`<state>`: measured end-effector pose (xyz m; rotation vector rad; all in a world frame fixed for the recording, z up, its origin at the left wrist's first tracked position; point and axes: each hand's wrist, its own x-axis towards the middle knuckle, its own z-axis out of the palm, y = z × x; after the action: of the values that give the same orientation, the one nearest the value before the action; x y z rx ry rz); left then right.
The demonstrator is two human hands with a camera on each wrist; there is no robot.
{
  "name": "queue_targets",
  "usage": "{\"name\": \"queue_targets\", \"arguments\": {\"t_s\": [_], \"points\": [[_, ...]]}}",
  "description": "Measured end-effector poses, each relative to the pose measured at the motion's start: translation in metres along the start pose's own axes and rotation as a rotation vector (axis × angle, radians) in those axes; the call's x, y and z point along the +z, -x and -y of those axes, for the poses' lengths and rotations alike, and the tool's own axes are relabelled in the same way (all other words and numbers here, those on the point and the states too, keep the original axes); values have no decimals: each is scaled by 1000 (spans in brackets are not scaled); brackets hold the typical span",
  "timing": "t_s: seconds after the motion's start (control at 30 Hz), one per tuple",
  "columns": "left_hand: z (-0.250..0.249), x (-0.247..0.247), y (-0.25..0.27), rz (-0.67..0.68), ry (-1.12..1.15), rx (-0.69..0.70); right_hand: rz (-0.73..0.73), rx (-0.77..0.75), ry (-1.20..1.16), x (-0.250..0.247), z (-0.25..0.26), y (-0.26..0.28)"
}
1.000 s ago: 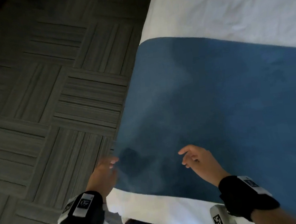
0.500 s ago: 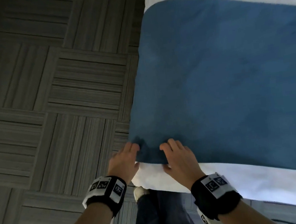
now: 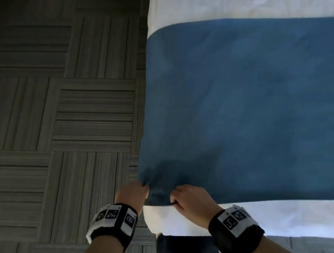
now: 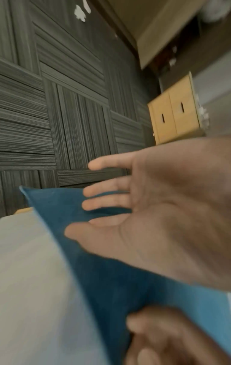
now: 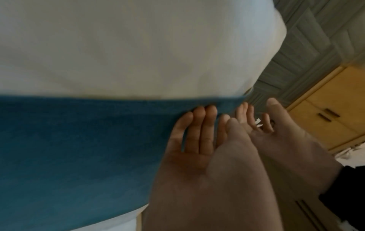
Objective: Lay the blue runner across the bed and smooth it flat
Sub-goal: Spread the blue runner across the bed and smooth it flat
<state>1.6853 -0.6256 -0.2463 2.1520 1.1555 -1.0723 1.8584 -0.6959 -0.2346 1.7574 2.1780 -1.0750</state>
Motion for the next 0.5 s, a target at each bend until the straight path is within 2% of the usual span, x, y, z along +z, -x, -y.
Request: {"name": "queue_targets", "arguments": {"t_s": [0.07, 0.17, 0.3, 0.43, 0.5], "points": [[9, -16, -4, 60, 178, -48, 53, 7, -137, -11, -10, -2], [31, -43, -18, -6, 331, -63, -42, 94, -223, -37, -28, -13], [58, -88, -51, -117, 383, -33, -170, 233, -283, -74, -54, -39], [77, -140, -90, -238, 316, 95, -304, 323, -316, -111, -67, -73], [89, -165, -108, -248, 278, 156, -360, 386, -344, -128, -67, -97]]}}
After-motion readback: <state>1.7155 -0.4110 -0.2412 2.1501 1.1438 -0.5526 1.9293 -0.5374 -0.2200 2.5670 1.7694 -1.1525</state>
